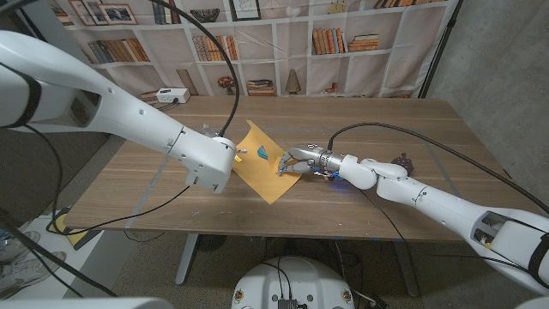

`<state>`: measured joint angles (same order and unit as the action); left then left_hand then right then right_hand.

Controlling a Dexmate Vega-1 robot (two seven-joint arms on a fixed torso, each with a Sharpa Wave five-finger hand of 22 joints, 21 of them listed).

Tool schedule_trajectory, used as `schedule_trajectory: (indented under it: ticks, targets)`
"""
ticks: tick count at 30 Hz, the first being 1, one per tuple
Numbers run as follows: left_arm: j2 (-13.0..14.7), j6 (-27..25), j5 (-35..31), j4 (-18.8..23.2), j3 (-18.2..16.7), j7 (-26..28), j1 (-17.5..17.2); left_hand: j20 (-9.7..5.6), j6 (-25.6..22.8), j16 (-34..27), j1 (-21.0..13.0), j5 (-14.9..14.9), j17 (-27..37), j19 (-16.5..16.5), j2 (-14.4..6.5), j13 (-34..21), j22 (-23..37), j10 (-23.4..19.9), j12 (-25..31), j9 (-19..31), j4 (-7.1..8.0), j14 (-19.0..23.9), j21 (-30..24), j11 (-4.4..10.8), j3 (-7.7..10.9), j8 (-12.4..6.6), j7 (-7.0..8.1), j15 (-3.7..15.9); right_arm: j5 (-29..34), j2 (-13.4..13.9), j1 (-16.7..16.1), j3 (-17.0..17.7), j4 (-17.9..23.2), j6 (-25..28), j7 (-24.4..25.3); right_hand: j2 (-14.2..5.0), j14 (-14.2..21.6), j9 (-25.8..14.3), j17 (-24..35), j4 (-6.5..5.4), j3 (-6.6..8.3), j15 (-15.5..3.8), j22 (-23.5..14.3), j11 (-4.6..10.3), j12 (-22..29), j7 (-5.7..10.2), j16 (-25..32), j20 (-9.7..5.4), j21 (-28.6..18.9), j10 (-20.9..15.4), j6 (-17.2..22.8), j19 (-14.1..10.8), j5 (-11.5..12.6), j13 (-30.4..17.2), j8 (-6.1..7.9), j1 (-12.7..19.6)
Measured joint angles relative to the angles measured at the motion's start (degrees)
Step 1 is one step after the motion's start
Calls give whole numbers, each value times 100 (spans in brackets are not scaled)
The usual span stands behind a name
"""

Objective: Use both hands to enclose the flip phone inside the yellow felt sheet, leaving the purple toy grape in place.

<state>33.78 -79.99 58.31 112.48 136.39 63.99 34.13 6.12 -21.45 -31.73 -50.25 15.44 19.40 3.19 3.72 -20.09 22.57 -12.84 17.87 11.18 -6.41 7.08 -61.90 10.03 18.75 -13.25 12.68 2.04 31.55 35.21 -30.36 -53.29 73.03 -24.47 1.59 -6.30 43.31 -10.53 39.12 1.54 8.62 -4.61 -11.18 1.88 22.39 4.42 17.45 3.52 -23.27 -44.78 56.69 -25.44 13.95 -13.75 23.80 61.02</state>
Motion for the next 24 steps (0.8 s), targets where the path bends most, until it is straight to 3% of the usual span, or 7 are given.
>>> schedule_trajectory:
  ticks: [5,6,10,17,22,23,24]
  targets:
    - [0,0,110,0,0,2,0,0,-50,46,-14,0,-27,0,-14,-28,-26,0,0,16,-31,-21,-40,0,-31,0,-3,21,0,0,1,0,-2,0,0,-1,0,1,6,-1,1,0,0,19,0,0,-1,0,0,-18,0,0,-2,-13,-12,-30]
    - [-168,0,150,-332,-34,2,-120,0,-78,69,-14,0,-27,0,-14,-29,-27,0,4,16,-31,-21,-44,0,-31,0,12,21,-4,0,1,0,-2,3,2,-9,0,1,8,-1,1,0,0,19,0,0,-1,0,0,-18,0,0,-2,-22,-13,-39]
    - [-207,0,254,-419,-42,2,-156,0,-287,90,-73,0,-27,0,-73,-38,-48,-34,47,35,-31,-21,-44,27,-31,-51,9,21,-4,4,3,0,-2,5,3,-7,21,2,30,23,25,-20,0,12,0,0,-3,0,0,-25,0,0,-2,-27,-19,-50]
    - [-207,0,481,-419,-42,2,-156,107,-546,162,-189,0,35,62,-658,-93,-153,64,79,41,47,-92,-100,-106,136,-107,11,16,-4,6,14,0,-4,5,3,-7,20,2,36,23,25,-20,-1,-13,0,0,45,0,0,-51,0,0,-1,-29,-22,-51]
    - [-207,0,679,-419,-42,-25,-156,260,-248,268,-164,-22,101,197,-1106,-156,-228,306,59,3,145,-271,-127,-258,258,97,10,-24,-4,7,21,0,-12,5,3,-7,20,0,51,47,49,-20,-1,-13,0,0,46,0,0,-52,0,0,-43,-31,-25,-51]
    - [-653,0,687,-1353,-192,-81,-508,280,-144,273,-146,-22,115,217,-1163,-163,-240,368,49,-1,157,-291,-136,-280,271,146,10,-44,-10,7,22,0,-15,30,5,-7,20,-2,58,47,49,-20,-1,-23,0,0,46,0,0,-61,0,0,-43,-30,-33,-51]
    - [-662,0,687,-1367,-194,-98,-512,289,50,318,-132,-22,122,226,-1157,-178,-267,433,45,-6,159,-312,-172,-287,268,214,8,-65,-10,7,23,0,-16,30,5,-7,20,-2,62,47,49,-20,-1,-19,0,0,46,0,0,-66,0,0,-43,-36,-34,-51]
